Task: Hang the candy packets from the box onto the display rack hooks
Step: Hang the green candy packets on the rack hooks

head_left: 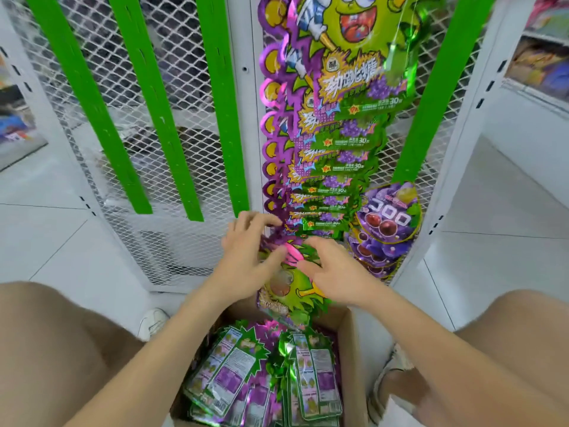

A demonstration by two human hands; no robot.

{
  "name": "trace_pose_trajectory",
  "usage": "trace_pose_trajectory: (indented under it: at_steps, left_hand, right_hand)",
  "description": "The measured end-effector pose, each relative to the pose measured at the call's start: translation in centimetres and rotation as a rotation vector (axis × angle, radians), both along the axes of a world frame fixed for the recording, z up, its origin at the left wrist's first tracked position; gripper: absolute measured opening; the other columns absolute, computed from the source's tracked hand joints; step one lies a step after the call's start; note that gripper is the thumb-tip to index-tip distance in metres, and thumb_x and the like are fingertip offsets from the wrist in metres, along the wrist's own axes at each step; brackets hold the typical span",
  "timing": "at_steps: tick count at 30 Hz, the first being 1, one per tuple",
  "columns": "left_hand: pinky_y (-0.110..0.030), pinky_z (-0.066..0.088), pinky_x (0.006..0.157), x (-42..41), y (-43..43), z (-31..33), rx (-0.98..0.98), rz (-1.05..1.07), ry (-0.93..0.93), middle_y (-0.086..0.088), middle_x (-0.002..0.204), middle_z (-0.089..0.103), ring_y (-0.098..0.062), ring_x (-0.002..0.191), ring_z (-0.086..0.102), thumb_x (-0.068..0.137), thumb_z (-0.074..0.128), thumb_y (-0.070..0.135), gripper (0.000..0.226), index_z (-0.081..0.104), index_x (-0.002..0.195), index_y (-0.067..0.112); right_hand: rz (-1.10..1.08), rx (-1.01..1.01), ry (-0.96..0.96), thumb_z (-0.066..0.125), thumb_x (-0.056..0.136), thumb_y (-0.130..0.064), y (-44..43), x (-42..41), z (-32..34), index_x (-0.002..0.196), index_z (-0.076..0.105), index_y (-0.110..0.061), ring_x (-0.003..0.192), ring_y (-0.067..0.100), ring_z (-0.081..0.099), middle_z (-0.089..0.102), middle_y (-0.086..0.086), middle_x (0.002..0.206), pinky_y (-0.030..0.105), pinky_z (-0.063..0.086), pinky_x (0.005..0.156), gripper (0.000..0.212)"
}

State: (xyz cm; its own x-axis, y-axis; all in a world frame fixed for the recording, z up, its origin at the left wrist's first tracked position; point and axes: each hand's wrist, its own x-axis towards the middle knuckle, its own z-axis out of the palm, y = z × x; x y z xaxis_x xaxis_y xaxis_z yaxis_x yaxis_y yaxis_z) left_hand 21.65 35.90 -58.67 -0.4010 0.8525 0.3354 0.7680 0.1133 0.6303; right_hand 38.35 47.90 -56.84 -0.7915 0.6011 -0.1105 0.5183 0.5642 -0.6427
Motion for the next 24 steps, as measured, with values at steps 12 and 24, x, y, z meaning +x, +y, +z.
trace_pose_trajectory:
  at_steps: [12, 24]
  left_hand:
    - [-0.029, 0.041, 0.058, 0.1, 6.1, 22.4, 0.346, -0.16, 0.001, 0.002, 0.067, 0.062, -0.008, 0.058, 0.055, 0.101, 0.07, 0.034, 0.02, 0.07, 0.086, 0.021]
    - [-0.012, 0.039, 0.053, 0.4, 14.4, 38.9, 0.517, -0.017, -0.258, 0.006, 0.084, 0.057, -0.006, 0.063, 0.047, 0.088, 0.067, 0.026, 0.016, 0.067, 0.102, 0.017]
  right_hand:
    - [-0.351, 0.765, 0.422, 0.056, 0.087, -0.043, 1.8, -0.2, 20.6, 0.096, 0.072, -0.022, 0.079, 0.026, 0.065, 0.073, 0.001, 0.082, 0.039, 0.052, 0.075, 0.028]
    - [-0.416, 0.715, 0.794, 0.061, 0.094, -0.041, 10.8, -3.5, 35.5, 0.084, 0.065, -0.013, 0.076, 0.028, 0.061, 0.063, -0.002, 0.071, 0.038, 0.047, 0.071, 0.03]
